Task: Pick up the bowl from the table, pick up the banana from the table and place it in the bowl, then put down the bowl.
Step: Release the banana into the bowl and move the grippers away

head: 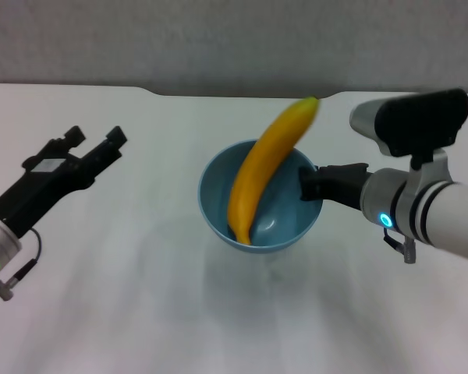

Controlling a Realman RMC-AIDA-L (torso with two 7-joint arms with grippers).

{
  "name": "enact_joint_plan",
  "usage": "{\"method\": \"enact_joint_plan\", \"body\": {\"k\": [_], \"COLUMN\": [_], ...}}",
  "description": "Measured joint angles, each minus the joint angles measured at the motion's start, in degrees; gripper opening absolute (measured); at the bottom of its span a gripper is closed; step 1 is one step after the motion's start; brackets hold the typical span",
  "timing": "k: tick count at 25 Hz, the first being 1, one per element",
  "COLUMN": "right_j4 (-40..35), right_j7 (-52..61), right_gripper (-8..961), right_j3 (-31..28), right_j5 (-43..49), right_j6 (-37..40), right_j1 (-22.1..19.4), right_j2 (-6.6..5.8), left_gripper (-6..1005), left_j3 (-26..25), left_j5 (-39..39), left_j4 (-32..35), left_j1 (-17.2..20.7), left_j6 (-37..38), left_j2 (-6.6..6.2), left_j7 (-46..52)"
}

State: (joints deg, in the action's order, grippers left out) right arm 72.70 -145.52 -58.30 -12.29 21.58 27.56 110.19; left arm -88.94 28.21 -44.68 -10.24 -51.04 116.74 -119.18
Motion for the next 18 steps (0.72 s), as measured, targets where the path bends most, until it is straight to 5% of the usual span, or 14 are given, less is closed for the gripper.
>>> {"method": "enact_joint_plan", "body": {"k": [3, 7, 10, 18], "right_j4": [-0.2, -1.7, -3.4, -11.1], "right_j7": [-8.4, -23.0, -26.6, -26.5], "right_gripper": [42, 42, 42, 43], "right_j3": [-1.9, -8.3, -12.2, -16.2], "right_j5": [-10.1, -23.4, -26.1, -25.9], "right_j6": [3.7, 10.9, 17.5, 26.4], "right_j1": [1.8, 3.7, 5.9, 13.4], "right_j2": [-0.30, 1.62, 2.57, 2.21], "left_gripper": [893, 893, 892, 892], "left_j3": [-0.8, -0.9, -0.9, -1.0], "left_j5": [0.1, 0.1, 0.1, 0.2], "left_j4": [0.0, 0.3, 0.6, 0.7], "left_j1": [0.4, 0.5, 0.5, 0.4], "left_j6": [0.0, 0.0, 0.0, 0.0], "left_j2": [-0.01, -0.02, -0.02, -0.03], "left_j7": [0.0, 0.0, -0.1, -0.5]}}
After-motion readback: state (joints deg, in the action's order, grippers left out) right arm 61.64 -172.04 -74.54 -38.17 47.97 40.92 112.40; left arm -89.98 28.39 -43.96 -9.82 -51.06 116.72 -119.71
